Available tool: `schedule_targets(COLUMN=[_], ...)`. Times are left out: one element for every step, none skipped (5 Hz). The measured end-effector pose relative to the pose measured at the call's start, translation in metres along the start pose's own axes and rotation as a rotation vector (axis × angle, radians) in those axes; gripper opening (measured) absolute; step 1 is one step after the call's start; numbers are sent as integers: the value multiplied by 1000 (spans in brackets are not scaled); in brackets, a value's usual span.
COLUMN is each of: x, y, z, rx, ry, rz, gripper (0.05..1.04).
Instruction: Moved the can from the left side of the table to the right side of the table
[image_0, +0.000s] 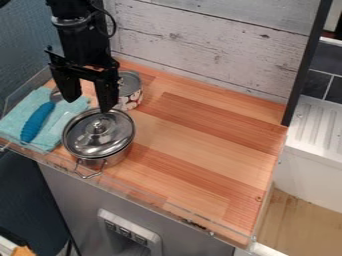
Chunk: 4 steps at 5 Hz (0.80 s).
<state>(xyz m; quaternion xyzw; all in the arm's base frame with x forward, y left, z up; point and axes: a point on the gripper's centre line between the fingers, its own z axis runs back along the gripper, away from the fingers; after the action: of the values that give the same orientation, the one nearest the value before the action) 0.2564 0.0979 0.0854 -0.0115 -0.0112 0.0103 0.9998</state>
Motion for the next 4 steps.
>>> schedule_targets(x=[0,17,40,62], y=[0,26,63,90], z=[-8,-14,-19,-31], rx=[-10,22,66,119], ry=[26,19,0,-28], rz=[4,38,68,67], gripper=[1001,1000,1000,1001])
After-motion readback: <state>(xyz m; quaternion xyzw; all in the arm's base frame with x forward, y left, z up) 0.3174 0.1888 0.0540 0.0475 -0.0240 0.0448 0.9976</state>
